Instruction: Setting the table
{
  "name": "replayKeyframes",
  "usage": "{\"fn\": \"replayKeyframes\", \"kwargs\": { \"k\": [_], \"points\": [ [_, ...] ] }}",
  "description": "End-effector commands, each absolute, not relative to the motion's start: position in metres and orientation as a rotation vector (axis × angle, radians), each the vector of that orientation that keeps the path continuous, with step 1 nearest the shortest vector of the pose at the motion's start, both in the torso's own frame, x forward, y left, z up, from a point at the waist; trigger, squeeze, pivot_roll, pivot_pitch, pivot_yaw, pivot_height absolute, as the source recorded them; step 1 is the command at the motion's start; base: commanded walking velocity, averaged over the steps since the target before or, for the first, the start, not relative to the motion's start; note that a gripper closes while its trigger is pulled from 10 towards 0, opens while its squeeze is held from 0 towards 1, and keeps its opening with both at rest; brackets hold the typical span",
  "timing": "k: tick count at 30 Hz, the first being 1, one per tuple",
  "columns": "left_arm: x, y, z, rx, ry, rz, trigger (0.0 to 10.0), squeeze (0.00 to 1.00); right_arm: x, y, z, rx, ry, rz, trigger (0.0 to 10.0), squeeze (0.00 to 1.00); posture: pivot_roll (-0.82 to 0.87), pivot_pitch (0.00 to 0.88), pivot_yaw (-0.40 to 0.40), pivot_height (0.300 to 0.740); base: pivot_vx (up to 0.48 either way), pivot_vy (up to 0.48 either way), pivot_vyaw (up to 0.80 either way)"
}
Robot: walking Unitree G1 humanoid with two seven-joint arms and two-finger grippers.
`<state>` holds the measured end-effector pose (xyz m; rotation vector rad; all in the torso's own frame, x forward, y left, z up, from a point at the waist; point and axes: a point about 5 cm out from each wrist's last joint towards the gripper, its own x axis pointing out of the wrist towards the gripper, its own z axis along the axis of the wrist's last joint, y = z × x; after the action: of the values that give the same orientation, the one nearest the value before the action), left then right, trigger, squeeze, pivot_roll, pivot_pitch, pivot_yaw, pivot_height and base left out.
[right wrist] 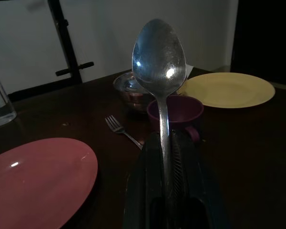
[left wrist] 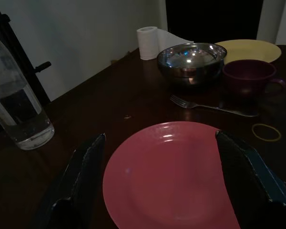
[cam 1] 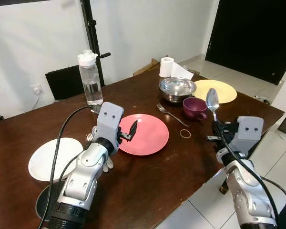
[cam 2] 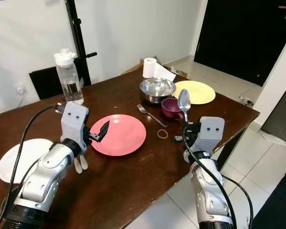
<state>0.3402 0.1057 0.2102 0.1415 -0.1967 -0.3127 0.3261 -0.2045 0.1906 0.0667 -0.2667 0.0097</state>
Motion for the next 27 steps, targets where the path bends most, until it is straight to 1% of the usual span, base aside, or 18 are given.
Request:
{"fn": "replayKeyframes", "kwargs": {
  "k": [1,11,13,18,27],
  "points": [
    [0.3415,0.1061,0.2067,0.148,-0.183,-0.307,10.0,0.0,0.3243,-0.2045,0.1899,0.073,-0.263,0.013,10.0,0.0,-0.04,0.025,0.087,0.74,0.27,-0.394,0.0],
    [0.3442,0.1108,0.2059,0.124,-0.166,-0.281,10.0,0.0,0.3243,-0.2047,0.1885,0.075,-0.258,0.01,10.0,0.0,-0.03,0.023,0.086,0.74,0.285,-0.363,0.0],
    [0.3448,0.1119,0.2061,0.118,-0.161,-0.276,10.0,0.0,0.3244,-0.2047,0.1885,0.076,-0.257,0.01,10.0,0.0,-0.03,0.024,0.088,0.74,0.24,0.0,0.0],
    [0.3461,0.1137,0.2068,0.08,-0.144,-0.266,10.0,0.0,0.3243,-0.2051,0.1879,0.077,-0.256,0.008,10.0,0.0,-0.03,0.024,0.087,0.74,0.0,0.0,0.0],
    [0.3466,0.1134,0.2069,0.075,-0.144,-0.267,10.0,0.0,0.3237,-0.2048,0.1876,0.078,-0.256,0.007,10.0,0.0,-0.03,0.026,0.089,0.74,0.0,0.0,0.0]
  ]
}}
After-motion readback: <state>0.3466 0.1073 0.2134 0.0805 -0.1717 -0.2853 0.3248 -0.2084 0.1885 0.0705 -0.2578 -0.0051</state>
